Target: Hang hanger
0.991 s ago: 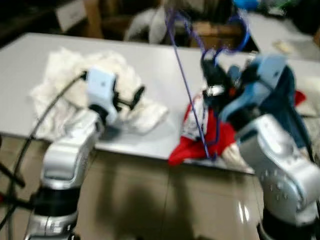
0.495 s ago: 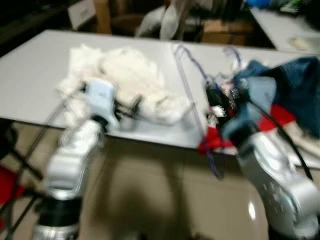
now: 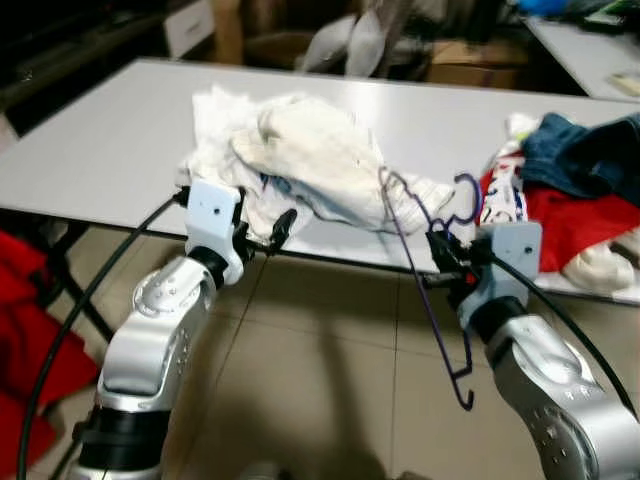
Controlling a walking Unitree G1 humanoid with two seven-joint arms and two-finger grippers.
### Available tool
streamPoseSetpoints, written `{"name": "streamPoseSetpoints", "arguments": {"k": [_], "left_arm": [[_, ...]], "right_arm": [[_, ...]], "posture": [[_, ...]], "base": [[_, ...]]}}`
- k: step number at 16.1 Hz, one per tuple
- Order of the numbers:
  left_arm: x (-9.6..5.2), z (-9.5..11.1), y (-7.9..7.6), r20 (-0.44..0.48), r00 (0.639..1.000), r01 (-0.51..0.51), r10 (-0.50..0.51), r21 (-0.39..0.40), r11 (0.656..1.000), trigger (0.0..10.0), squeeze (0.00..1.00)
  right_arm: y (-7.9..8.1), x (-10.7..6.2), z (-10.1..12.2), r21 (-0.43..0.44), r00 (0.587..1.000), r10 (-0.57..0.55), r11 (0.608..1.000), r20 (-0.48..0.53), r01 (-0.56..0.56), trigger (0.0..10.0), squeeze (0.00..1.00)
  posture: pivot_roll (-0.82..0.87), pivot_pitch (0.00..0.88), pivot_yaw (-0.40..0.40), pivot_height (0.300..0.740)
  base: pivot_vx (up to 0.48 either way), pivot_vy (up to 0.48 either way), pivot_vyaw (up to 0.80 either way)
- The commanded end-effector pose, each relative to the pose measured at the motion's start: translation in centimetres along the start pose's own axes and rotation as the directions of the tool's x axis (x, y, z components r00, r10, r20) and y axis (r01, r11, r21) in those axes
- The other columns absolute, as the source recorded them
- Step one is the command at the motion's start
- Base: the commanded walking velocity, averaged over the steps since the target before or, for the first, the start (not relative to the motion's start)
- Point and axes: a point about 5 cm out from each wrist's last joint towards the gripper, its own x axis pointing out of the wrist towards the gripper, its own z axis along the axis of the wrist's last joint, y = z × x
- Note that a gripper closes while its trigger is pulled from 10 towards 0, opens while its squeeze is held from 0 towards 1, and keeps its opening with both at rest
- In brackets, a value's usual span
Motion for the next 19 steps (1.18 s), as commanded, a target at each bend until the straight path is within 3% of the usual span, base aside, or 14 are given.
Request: {"name": "streamPoseSetpoints", "arguments": {"k": [1,4,7,9,12,13,14,15,16,19], "left_arm": [[-0.3,-0.3,0.6,-0.009,1.000,-0.024,0.024,0.007,1.000,10.0,0.00],[-0.3,-0.5,0.7,-0.010,1.000,-0.025,0.025,0.004,1.000,10.0,0.00],[-0.3,-0.9,0.6,-0.012,1.000,-0.019,0.019,-0.002,1.000,10.0,0.00],[-0.2,-1.0,0.4,-0.001,1.000,-0.011,0.011,-0.015,1.000,10.0,0.00],[-0.1,-1.3,0.2,-0.011,1.000,-0.008,0.008,-0.007,1.000,10.0,0.00],[-0.1,-1.3,0.1,-0.007,1.000,-0.008,0.008,-0.025,1.000,10.0,0.00],[-0.1,-1.5,-0.2,0.000,1.000,0.004,-0.004,-0.120,0.993,10.0,0.00],[-0.1,-1.4,-0.4,0.007,1.000,0.026,-0.025,-0.142,0.990,10.0,0.00],[-0.2,-1.5,-0.5,0.005,1.000,0.031,-0.031,-0.152,0.988,10.0,1.00],[-0.3,-1.8,-1.1,-0.007,0.998,0.056,-0.058,-0.134,0.989,10.0,1.00]], "right_arm": [[-0.2,0.0,0.1,0.008,0.999,-0.021,1.000,0.028,0.021,10.0,0.00],[-0.4,0.0,-0.2,0.018,0.999,-0.032,0.999,0.029,0.032,10.0,0.00],[-0.4,0.1,-0.5,0.027,0.999,-0.031,0.999,0.032,0.030,10.0,0.00],[-0.4,0.1,-0.7,0.037,0.999,-0.040,0.999,0.033,0.039,10.0,0.00],[-0.7,0.0,-0.9,0.045,0.998,-0.057,0.997,0.029,0.056,10.0,0.00],[-0.9,0.0,-0.9,0.040,0.997,-0.072,0.997,0.030,0.070,10.0,0.00],[-1.3,0.0,-1.0,0.032,0.995,-0.098,0.995,0.026,0.097,10.0,0.00],[-1.4,0.0,-1.0,0.045,0.994,-0.102,0.994,0.026,0.101,10.0,0.00],[-1.6,0.0,-1.1,0.049,0.993,-0.112,0.993,0.024,0.111,10.0,0.00],[-2.1,0.0,-1.1,0.053,0.990,-0.137,0.989,0.021,0.136,10.0,0.00]], "posture": [[-0.01,0.000,0.012,0.723],[-0.01,0.000,0.012,0.723],[-0.01,0.000,0.009,0.723],[-0.01,0.000,0.009,0.723],[-0.01,0.000,0.008,0.723],[-0.01,0.000,0.008,0.723],[-0.01,0.000,0.006,0.723],[-0.02,0.000,0.005,0.723],[-0.02,0.000,0.005,0.723],[-0.02,0.000,0.003,0.723]], "base": [[0.000,0.356,0.00],[0.000,0.361,-0.14],[0.000,0.366,-0.80],[0.000,0.000,-0.80],[0.000,-0.480,-0.80],[0.000,-0.330,-0.80],[0.000,0.000,-0.80],[0.000,0.000,-0.78],[0.000,0.000,0.00],[0.000,0.000,0.00]]}}
